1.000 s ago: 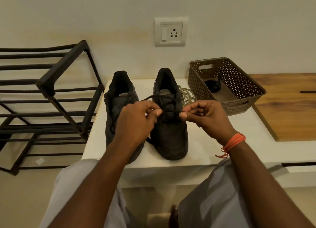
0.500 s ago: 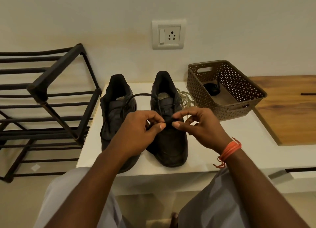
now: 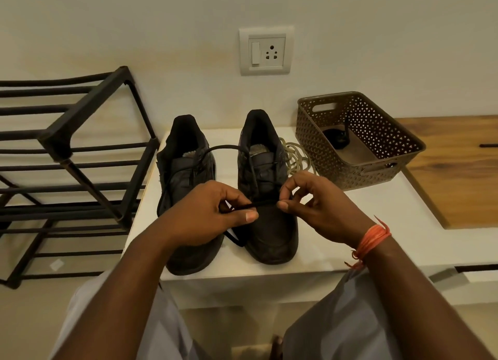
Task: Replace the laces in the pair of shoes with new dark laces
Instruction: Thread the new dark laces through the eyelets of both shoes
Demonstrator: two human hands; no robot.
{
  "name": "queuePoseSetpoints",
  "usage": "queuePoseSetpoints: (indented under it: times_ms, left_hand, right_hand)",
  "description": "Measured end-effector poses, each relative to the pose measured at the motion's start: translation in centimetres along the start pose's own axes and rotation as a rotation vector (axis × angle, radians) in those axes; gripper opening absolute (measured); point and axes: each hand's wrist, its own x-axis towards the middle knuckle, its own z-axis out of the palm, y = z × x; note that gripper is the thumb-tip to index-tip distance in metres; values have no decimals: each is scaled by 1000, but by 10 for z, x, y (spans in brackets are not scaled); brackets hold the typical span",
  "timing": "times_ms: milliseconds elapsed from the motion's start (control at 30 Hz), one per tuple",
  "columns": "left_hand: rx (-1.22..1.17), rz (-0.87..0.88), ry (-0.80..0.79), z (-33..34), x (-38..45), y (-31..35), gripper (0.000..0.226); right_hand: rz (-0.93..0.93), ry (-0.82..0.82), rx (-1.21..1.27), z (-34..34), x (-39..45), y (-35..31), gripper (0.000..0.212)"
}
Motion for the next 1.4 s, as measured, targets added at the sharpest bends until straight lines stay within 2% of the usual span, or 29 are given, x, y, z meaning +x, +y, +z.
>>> queuePoseSetpoints:
  times_ms: [100, 167, 267, 333, 433, 533, 667, 733, 867, 967, 1033, 1100, 1233, 1400]
  left_hand:
    - [55, 52, 170, 10, 2, 6, 45]
    - [11, 102, 245, 17, 4, 16, 51]
    - [-29, 88, 233, 28, 7, 19, 27]
    - [-28, 68, 312, 27, 8, 15, 8]
    - [-49, 13, 437, 19, 9, 9, 14]
    - [-24, 16, 419, 19, 10, 7, 12]
    - [14, 122, 388, 38, 13, 19, 30]
    - [5, 125, 407, 44, 17, 21, 25]
    - [45, 96, 391, 43, 30, 21, 17]
    - [281, 102, 404, 38, 41, 24, 21]
    - [481, 129, 503, 34, 49, 24, 19]
    - [564, 113, 612, 33, 56, 19, 16]
    - [502, 48, 597, 40, 64, 7, 16]
    - [454, 57, 594, 44, 67, 3, 14]
  right_hand:
    - [-5, 27, 2, -1, -3, -3, 6]
    - [-36, 36, -20, -1, -4, -6, 6]
    - [-87, 56, -16, 1, -5, -9, 4]
    - [-74, 50, 16, 1, -4, -10, 4]
    - [-22, 102, 146, -8, -4, -8, 10]
    - [5, 171, 266, -17, -3, -5, 16]
    - [27, 112, 330, -6, -2, -9, 18]
    - [29, 99, 337, -2, 0, -11, 20]
    - [84, 175, 382, -6, 2, -10, 26]
    - [157, 287, 374, -2, 4, -4, 24]
    - [236, 403, 381, 2, 5, 2, 22]
    - [306, 453, 344, 8, 7, 5, 25]
    - [339, 505, 209, 25, 15, -2, 37]
    - [357, 602, 114, 36, 22, -8, 33]
